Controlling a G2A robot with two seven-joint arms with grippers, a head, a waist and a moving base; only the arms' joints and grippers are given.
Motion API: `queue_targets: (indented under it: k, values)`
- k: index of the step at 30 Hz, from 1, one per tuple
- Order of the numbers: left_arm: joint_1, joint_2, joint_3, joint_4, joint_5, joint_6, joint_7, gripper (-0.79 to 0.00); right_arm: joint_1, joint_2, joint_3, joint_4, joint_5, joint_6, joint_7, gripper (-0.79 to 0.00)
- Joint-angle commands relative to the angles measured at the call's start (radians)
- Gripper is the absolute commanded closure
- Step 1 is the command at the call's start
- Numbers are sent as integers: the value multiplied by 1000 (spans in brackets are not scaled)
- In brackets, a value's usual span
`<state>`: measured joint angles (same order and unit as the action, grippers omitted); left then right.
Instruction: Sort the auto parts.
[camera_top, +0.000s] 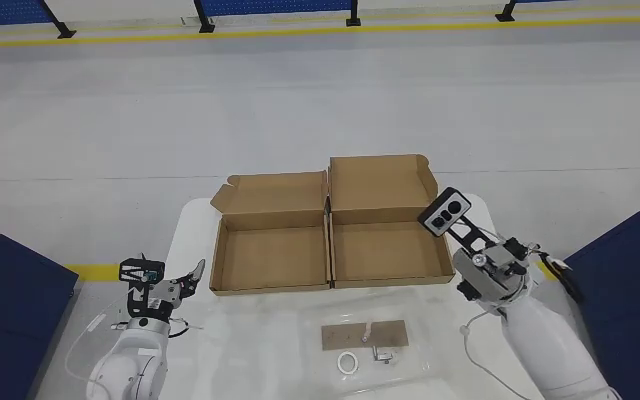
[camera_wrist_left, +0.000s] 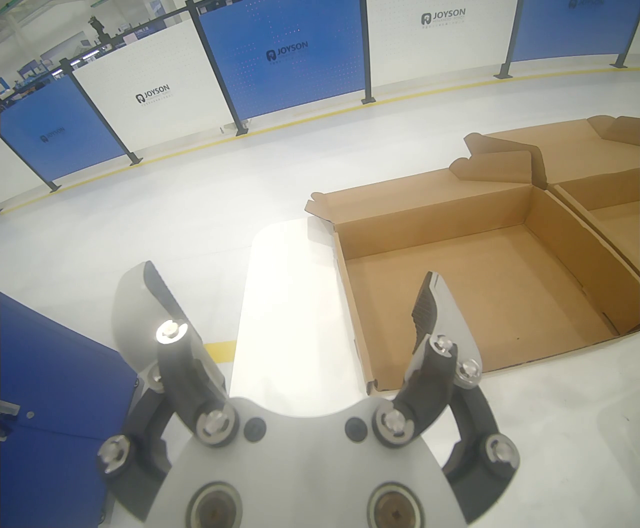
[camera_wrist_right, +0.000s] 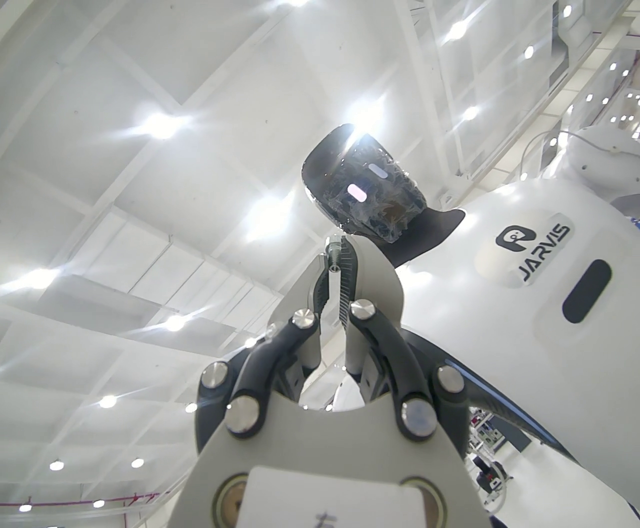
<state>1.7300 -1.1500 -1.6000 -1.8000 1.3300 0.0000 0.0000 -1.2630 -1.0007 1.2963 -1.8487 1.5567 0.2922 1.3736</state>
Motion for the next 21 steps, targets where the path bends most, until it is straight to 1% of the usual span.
queue_targets:
  k: [1,4,9,13,17,21]
  values:
    - [0,0,0,0,0,0,0,-785,1,5,28,1,-47,20,5,0]
    - [0,0,0,0,0,0,0,-785,-3,14,85,7,-121,55,16,0]
    - [0,0,0,0,0,0,0,-785,-10,40,199,2,-302,125,29,0]
    - [0,0,0,0,0,0,0,-785,-27,67,260,-18,-400,128,26,0]
    - [0,0,0,0,0,0,0,-785,-48,99,299,-42,-477,123,32,0]
    - [0,0,0,0,0,0,0,-785,-52,104,305,-46,-485,119,35,0]
